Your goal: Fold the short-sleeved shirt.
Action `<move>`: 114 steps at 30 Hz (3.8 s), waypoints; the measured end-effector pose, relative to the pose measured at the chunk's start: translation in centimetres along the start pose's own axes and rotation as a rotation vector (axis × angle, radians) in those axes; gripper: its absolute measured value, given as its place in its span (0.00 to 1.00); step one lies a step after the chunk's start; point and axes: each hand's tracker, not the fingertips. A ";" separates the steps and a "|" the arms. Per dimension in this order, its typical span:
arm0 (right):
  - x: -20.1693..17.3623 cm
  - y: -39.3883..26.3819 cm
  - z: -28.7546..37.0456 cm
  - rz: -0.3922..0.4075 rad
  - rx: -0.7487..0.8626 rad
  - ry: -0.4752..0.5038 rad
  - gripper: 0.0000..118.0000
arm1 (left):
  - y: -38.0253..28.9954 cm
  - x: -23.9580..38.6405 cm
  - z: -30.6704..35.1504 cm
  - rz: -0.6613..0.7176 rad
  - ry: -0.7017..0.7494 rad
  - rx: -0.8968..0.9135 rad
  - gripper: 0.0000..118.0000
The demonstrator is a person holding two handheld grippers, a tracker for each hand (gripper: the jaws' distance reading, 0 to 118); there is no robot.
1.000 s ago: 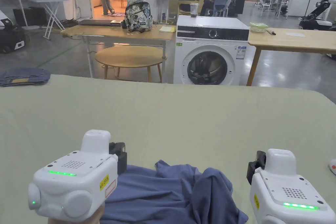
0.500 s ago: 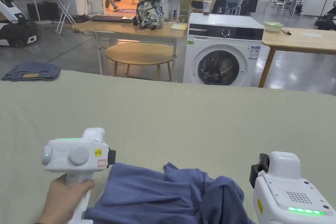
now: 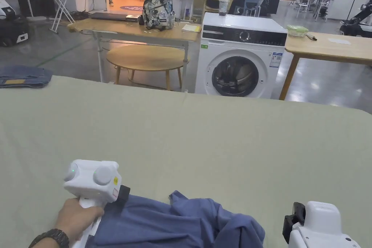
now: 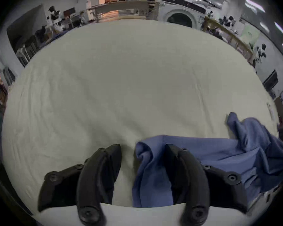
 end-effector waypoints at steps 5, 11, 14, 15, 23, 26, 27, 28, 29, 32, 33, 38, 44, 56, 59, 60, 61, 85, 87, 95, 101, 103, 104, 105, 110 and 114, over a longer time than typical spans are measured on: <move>1.4 -0.7 -0.6 -0.027 -0.059 0.004 0.00 | -0.2 1.5 0.6 -0.034 -0.029 0.034 0.01; 3.6 -1.1 -1.6 -0.060 -0.266 0.093 0.06 | -1.6 0.4 3.5 -0.011 -0.083 0.138 0.00; 4.7 -1.9 -3.2 -0.069 -0.382 0.131 0.42 | -3.0 -0.5 5.9 0.010 -0.111 0.192 0.00; 4.8 -2.1 -3.5 -0.063 -0.416 0.136 0.47 | -3.5 -0.7 6.6 0.009 -0.114 0.201 0.00; 3.4 -5.2 -6.2 -0.083 -0.620 0.221 0.54 | -7.6 -2.2 9.5 0.047 -0.131 0.244 0.00; 2.0 -6.4 -6.7 -0.082 -0.699 0.237 0.51 | -8.9 -2.1 9.6 0.038 -0.121 0.235 0.00; 1.5 -6.8 -6.9 -0.072 -0.707 0.235 0.49 | -9.2 -2.2 9.5 0.037 -0.119 0.232 0.00; 1.0 -7.1 -6.8 -0.043 -0.702 0.224 0.46 | -9.6 -2.1 9.4 0.037 -0.118 0.228 0.00; 0.4 -7.3 -6.6 0.012 -0.670 0.191 0.46 | -9.9 -2.1 9.2 0.041 -0.122 0.222 0.00; -0.4 -7.5 -5.9 0.032 -0.653 0.204 0.31 | -10.6 -1.8 9.2 0.037 -0.120 0.222 0.00; -0.5 -7.4 -5.6 0.029 -0.649 0.212 0.21 | -10.6 -1.7 9.2 0.033 -0.119 0.221 0.00; -0.6 -7.3 -4.2 0.049 -0.597 0.215 0.03 | -10.5 -1.6 10.0 0.025 -0.110 0.246 0.00; 0.6 -3.8 -0.7 0.097 -0.363 0.172 0.03 | -9.2 -2.9 14.0 0.020 -0.089 0.365 0.00; 4.8 8.6 2.0 0.066 -0.032 0.023 0.03 | -4.2 -6.3 23.2 0.036 -0.025 0.570 0.00; 5.5 11.3 2.7 0.047 0.031 -0.008 0.03 | -3.1 -7.4 24.8 0.053 0.019 0.613 0.00; 5.7 12.1 2.6 0.036 0.038 -0.008 0.03 | -2.9 -7.7 25.2 0.057 0.032 0.619 0.00; 6.0 12.9 2.6 0.026 0.050 -0.009 0.03 | -2.5 -8.0 25.7 0.063 0.042 0.627 0.00; 9.0 31.1 -2.7 -0.014 0.244 -0.102 0.03 | 11.6 -12.9 33.2 0.155 0.112 0.771 0.00; 8.7 32.0 -3.4 0.011 0.262 -0.108 0.03 | 12.6 -12.6 33.2 0.145 0.125 0.782 0.00; 7.4 29.4 -5.4 0.022 0.227 -0.109 0.03 | 11.8 -12.4 28.7 0.145 0.131 0.749 0.00; 7.9 23.6 -6.2 0.023 0.137 -0.088 0.03 | 7.5 -11.9 24.2 0.086 0.145 0.682 0.00; 8.5 21.2 -6.7 0.033 0.115 -0.093 0.03 | 5.5 -11.5 23.1 0.065 0.153 0.654 0.00; 8.7 20.1 -6.3 0.032 0.114 -0.096 0.03 | 4.5 -11.5 22.8 0.063 0.149 0.648 0.00; 8.9 18.9 -5.9 0.032 0.103 -0.096 0.03 | 3.3 -11.4 22.5 0.067 0.136 0.649 0.00; 8.9 13.3 -0.4 0.096 0.045 -0.107 0.03 | -2.7 -11.2 21.7 0.077 0.111 0.632 0.00; 9.5 8.6 2.8 0.089 -0.001 -0.104 0.03 | -8.2 -11.3 21.6 0.101 0.092 0.617 0.00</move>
